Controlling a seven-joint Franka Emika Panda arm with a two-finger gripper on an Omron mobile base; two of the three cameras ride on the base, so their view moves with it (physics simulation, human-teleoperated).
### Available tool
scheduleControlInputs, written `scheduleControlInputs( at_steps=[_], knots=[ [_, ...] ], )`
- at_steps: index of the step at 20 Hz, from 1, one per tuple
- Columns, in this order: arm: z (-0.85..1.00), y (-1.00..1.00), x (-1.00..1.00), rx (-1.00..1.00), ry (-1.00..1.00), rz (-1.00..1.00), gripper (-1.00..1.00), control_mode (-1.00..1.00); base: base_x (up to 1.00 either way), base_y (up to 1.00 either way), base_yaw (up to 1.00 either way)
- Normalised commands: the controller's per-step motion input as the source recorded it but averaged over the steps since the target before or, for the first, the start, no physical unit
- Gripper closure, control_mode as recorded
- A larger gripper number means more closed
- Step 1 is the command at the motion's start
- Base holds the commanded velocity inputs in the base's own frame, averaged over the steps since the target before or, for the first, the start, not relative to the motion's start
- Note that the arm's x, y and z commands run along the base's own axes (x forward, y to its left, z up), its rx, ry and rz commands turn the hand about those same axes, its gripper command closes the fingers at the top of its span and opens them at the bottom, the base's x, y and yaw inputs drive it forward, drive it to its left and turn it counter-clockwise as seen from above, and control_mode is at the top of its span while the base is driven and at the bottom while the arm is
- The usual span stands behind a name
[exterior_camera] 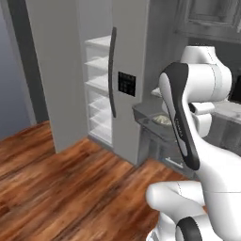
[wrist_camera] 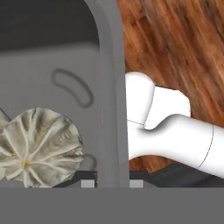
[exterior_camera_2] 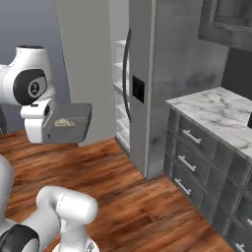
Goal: Place two dumplings into each of the tupperware containers and then place the containers in the fridge.
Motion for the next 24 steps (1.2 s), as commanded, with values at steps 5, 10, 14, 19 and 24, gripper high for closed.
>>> scheduleControlInputs(
  at_steps=[5,10,14,19,24],
  knots=[
    [0.00,0.00,0.00,0.00,0.00,0.00,1.00,1.00,0.85,0.84,-0.65],
    [0.00,0.00,0.00,0.00,0.00,0.00,1.00,1.00,0.79,0.86,-0.65],
    [0.00,0.00,0.00,0.00,0.00,0.00,1.00,1.00,0.67,0.90,-0.64],
    [0.00,0.00,0.00,0.00,0.00,0.00,1.00,1.00,0.50,0.95,-0.55],
    [0.00,0.00,0.00,0.00,0.00,0.00,1.00,1.00,0.10,1.00,-0.29]
  ],
)
